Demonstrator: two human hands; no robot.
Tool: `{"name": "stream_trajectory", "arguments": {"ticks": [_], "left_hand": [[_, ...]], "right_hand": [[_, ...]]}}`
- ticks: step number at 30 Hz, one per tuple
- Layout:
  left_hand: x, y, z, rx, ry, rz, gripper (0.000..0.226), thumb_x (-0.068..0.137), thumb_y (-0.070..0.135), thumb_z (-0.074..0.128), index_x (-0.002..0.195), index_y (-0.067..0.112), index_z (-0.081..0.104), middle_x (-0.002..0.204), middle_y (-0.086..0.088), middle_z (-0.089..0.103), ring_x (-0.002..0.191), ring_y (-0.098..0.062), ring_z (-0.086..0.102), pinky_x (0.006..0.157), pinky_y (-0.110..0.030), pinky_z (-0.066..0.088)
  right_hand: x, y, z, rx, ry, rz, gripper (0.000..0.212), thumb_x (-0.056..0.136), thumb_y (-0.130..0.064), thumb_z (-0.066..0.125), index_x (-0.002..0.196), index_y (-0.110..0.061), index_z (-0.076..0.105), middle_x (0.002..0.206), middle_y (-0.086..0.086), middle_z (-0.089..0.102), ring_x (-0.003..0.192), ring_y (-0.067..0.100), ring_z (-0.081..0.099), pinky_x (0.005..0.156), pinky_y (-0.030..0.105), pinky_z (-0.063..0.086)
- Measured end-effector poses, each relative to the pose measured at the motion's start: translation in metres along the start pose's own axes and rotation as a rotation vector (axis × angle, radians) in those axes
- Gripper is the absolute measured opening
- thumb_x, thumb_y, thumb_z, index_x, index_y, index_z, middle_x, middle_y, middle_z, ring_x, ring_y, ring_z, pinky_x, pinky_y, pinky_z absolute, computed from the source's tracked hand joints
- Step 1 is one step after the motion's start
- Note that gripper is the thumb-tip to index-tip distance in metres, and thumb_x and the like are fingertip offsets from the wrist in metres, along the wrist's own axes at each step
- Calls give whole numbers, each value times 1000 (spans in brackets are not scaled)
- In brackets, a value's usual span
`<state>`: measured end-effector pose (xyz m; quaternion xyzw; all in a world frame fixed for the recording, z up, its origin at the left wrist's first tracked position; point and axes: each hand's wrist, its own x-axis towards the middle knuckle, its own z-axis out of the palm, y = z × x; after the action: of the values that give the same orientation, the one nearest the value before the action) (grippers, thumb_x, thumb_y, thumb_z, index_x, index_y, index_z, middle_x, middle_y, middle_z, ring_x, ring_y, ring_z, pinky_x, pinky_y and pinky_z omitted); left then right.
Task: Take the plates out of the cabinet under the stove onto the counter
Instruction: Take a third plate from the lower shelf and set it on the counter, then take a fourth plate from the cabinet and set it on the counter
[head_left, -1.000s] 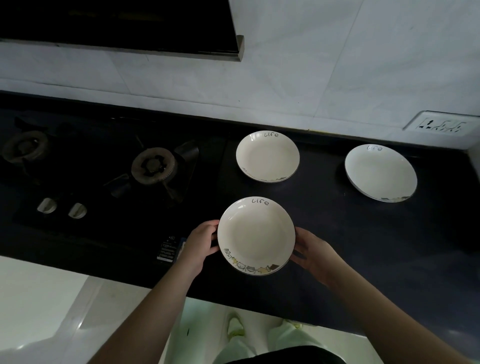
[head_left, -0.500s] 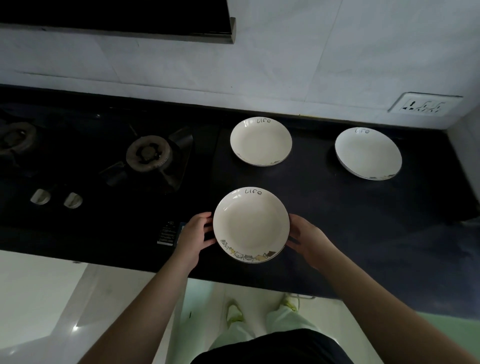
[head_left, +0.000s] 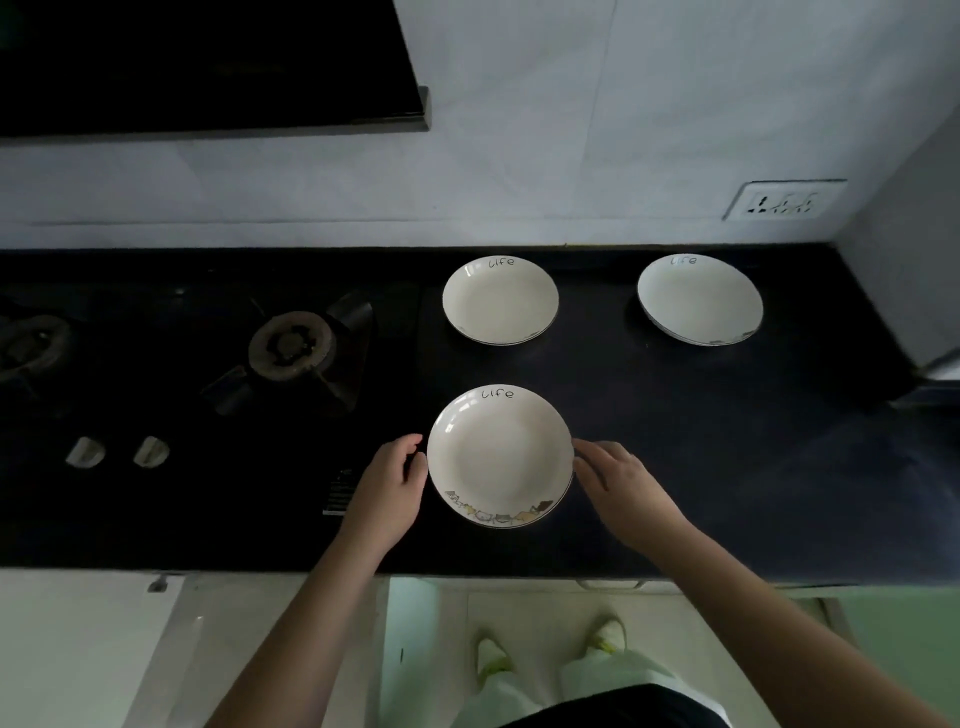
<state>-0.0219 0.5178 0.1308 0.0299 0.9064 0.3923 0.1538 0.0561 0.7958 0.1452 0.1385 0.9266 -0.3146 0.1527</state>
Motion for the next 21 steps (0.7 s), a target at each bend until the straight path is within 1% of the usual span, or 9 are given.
{"name": "stream_trajectory", "arguments": {"ticks": [2,4,8,11,13,15,16,19,21], "left_hand": [[-7,12,1,71,-2,75,41,101,34,45,140,22,47,140,4,50,125,-10,46,98,-27,37],[-14,25,1,177,19,167,42,101,31,46,140,17,47,140,1,50,127,-15,46,102,-32,40],[-42,47,5,480,123,337,43,97,26,53,135,5,53,136,-10,56,129,-28,48,102,-44,44],[-72,61,14,644,169,318,48,98,32,51,140,7,51,145,-14,50,138,-34,39,109,-51,37],[-96,70,22,720,171,285,53,100,40,37,143,10,48,149,-12,46,141,-32,35,111,-52,33],[-124,78,35,757,179,250,62,97,46,23,145,14,47,151,-9,44,143,-30,33,114,-52,29],[-138,82,43,766,185,236,64,96,47,21,145,15,47,152,-8,43,144,-29,32,115,-52,28],[-179,92,71,772,212,206,61,96,46,25,143,17,50,152,-7,43,143,-29,34,114,-54,27],[-203,95,88,801,210,185,61,97,47,24,146,18,46,155,-7,39,145,-29,30,116,-54,23]], "right_hand": [[-10,-1,-5,-63,24,-46,48,102,-46,33,146,-29,38,147,-2,44,133,21,40,110,38,35],[-18,-2,-10,-129,63,-101,48,102,-46,33,147,-28,38,147,-3,44,134,21,39,111,38,33],[-37,-1,-19,-329,116,-218,48,103,-42,28,149,-29,35,150,-5,42,138,19,35,113,37,28],[-58,5,-24,-382,139,-274,49,103,-43,25,150,-30,34,152,-4,39,141,18,31,115,37,25],[-76,14,-29,-416,152,-308,50,104,-43,25,150,-28,34,153,-4,38,142,18,30,117,35,22],[-97,30,-33,-454,169,-342,51,103,-43,26,150,-25,35,154,-2,38,142,19,30,118,36,20],[-108,39,-34,-471,171,-348,52,103,-44,27,150,-25,35,154,-2,37,143,19,30,118,36,19],[-138,65,-36,-528,151,-342,56,102,-48,25,152,-24,31,158,0,33,145,22,26,120,39,14],[-155,78,-38,-571,125,-338,58,102,-49,21,153,-23,28,159,2,30,147,24,24,120,40,13]]}}
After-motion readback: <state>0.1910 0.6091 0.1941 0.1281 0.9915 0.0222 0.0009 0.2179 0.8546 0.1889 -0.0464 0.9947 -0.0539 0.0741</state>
